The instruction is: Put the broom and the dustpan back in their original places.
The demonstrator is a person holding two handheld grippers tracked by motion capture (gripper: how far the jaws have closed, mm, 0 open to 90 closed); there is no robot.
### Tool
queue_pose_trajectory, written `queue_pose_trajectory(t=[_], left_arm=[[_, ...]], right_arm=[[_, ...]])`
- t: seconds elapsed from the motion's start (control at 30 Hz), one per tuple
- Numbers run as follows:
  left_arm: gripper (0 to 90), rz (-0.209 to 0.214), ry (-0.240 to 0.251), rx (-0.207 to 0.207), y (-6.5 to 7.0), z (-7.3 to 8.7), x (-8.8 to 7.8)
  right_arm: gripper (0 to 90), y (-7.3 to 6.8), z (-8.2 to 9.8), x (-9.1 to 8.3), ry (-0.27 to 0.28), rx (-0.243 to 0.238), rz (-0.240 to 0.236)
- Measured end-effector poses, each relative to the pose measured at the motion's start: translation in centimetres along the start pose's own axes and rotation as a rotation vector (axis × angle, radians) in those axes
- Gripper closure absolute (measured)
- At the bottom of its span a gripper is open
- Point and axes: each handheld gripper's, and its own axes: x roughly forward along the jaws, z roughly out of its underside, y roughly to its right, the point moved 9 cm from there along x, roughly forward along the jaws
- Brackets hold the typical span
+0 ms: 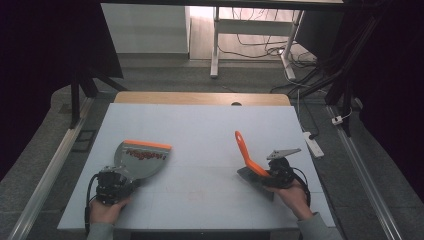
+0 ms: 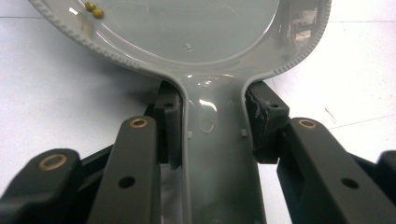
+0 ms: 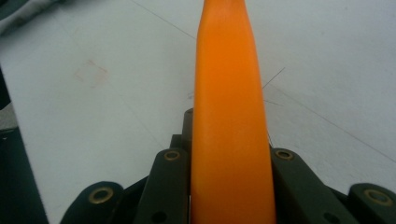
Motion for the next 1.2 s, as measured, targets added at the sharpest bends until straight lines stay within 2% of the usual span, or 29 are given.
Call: queue_pose_trajectory(t=[0.17, 0.27, 0.43, 0.77, 1.2], left_arm=[[61.7, 0.0, -0.002, 0.003, -0.1, 0.0, 0.0], [61.6, -0.001, -0.003, 0.0, -0.1, 0.0, 0.1], [61.7, -0.006, -0.007, 0.001, -0.1, 0.1, 0.2], [61.5, -0.012, -0.016, -0.008, -0.1, 0.2, 0.5], [60.8, -0.014, -0.011, -0.009, -0.1, 0.2, 0.5]], right_arm=[[77.5, 1.3, 0.7, 0.5, -0.027, 0.026, 0.037], [77.4, 1.7, 0.7, 0.5, -0.024, 0.048, 0.041], [76.3, 2.2, 0.7, 0.5, -0.023, 0.042, 0.054], [63.6, 3.3, 1.0, 0.7, -0.038, 0.026, 0.111], [48.9, 4.3, 1.1, 0.6, -0.05, 0.069, 0.149]])
